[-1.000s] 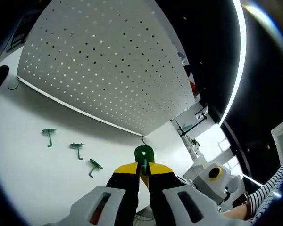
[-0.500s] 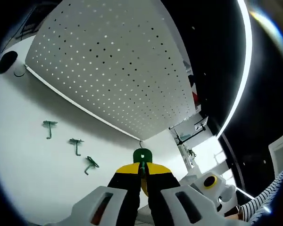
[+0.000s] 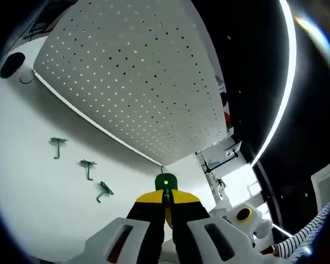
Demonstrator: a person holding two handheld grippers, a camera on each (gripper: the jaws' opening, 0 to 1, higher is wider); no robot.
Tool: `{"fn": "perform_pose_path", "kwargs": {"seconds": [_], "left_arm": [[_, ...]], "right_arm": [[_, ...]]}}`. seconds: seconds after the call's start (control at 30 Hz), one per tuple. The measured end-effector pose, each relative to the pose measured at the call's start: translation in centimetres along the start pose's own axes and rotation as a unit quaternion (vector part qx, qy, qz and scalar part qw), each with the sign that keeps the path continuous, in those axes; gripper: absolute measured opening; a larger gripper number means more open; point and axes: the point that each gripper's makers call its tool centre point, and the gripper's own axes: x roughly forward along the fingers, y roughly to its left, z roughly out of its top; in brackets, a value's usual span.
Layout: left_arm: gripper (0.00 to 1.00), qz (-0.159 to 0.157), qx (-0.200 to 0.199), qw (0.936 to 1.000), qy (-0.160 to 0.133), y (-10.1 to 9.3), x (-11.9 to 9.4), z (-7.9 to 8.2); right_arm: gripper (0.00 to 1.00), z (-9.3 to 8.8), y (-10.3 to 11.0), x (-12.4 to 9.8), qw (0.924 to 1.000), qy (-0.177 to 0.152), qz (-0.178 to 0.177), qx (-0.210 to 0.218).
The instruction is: Insert the hook assembly into the mounting plate slot until the hook locks in place.
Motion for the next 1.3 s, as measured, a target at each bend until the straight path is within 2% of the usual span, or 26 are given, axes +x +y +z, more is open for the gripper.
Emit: {"fn": "perform_pose_path", "kwargs": {"seconds": [0.07, 0.23, 0.5, 0.57, 0.63, 0.67, 0.7, 0.77, 0.83, 0.9, 0.97, 1.0, 1.07, 1.1, 1.17, 1.23, 1.27, 1.3], "left_arm": [[0.02, 0.008, 0.023, 0.9997, 0.0, 0.1, 0.0, 0.3], [0.01, 0.024, 0.069, 0.9973, 0.005, -0.1, 0.1, 0.8], [0.01, 0.07, 0.149, 0.9863, -0.015, 0.5, -0.3, 2.2], [0.01, 0.077, 0.162, 0.9835, -0.024, 0.6, -0.4, 2.7], [0.01, 0.091, 0.188, 0.9766, -0.053, 0.5, -0.7, 4.1], [0.01, 0.089, 0.193, 0.9746, -0.072, 0.0, -0.9, 4.9], [0.01, 0.087, 0.196, 0.9738, -0.076, -0.3, -1.0, 5.2], [0.01, 0.098, 0.226, 0.9647, -0.093, -0.8, -1.4, 6.4], [0.01, 0.104, 0.246, 0.9578, -0.105, -1.2, -1.6, 7.4], [0.01, 0.112, 0.269, 0.9471, -0.135, -2.0, -2.1, 8.8], [0.01, 0.109, 0.272, 0.9435, -0.155, -3.0, -2.5, 9.6], [0.01, 0.11, 0.281, 0.9393, -0.162, -3.4, -2.7, 10.0], [0.01, 0.126, 0.328, 0.921, -0.169, -3.9, -2.9, 10.9], [0.01, 0.138, 0.354, 0.9089, -0.171, -4.1, -2.9, 11.3], [0.01, 0.156, 0.369, 0.8983, -0.18, -3.9, -2.9, 11.9], [0.01, 0.16, 0.36, 0.8988, -0.192, -4.0, -2.9, 12.3], [0.01, 0.165, 0.365, 0.8945, -0.199, -4.0, -2.9, 12.5], [0.01, 0.176, 0.383, 0.884, -0.201, -4.0, -3.0, 12.8]], "right_arm": [[0.05, 0.1, 0.0, -0.2, 1.0, 0.003, -0.004, -0.007], [0.18, 0.1, -0.2, -0.8, 0.9996, 0.014, -0.01, -0.02], [0.41, -0.2, -2.0, -3.2, 0.9967, 0.043, -0.043, -0.054], [0.47, -0.6, -2.8, -4.2, 0.9943, 0.057, -0.058, -0.07], [0.52, -1.0, -3.3, -5.0, 0.9927, 0.06, -0.067, -0.079], [0.53, -1.5, -3.6, -5.6, 0.9919, 0.069, -0.068, -0.082], [0.53, -1.9, -3.9, -6.1, 0.9912, 0.076, -0.07, -0.083], [0.58, -2.6, -4.7, -6.9, 0.9888, 0.086, -0.081, -0.091], [0.63, -3.6, -5.9, -8.2, 0.9828, 0.106, -0.103, -0.11], [0.65, -4.0, -6.4, -8.9, 0.9818, 0.11, -0.109, -0.11], [0.65, -4.3, -6.9, -9.6, 0.9807, 0.114, -0.118, -0.105], [0.65, -4.3, -7.2, -9.8, 0.9794, 0.116, -0.126, -0.107], [0.67, -4.2, -7.4, -9.9, 0.9774, 0.118, -0.133, -0.115], [0.67, -4.0, -7.5, -10.0, 0.9757, 0.117, -0.138, -0.123], [0.68, -3.8, -7.5, -10.0, 0.9753, 0.114, -0.141, -0.127], [0.7, -4.0, -7.6, -10.1, 0.9736, 0.117, -0.143, -0.134], [0.7, -4.1, -7.7, -10.1, 0.9725, 0.117, -0.145, -0.139], [0.7, -4.2, -7.7, -10.2, 0.9721, 0.119, -0.146, -0.141]]}}
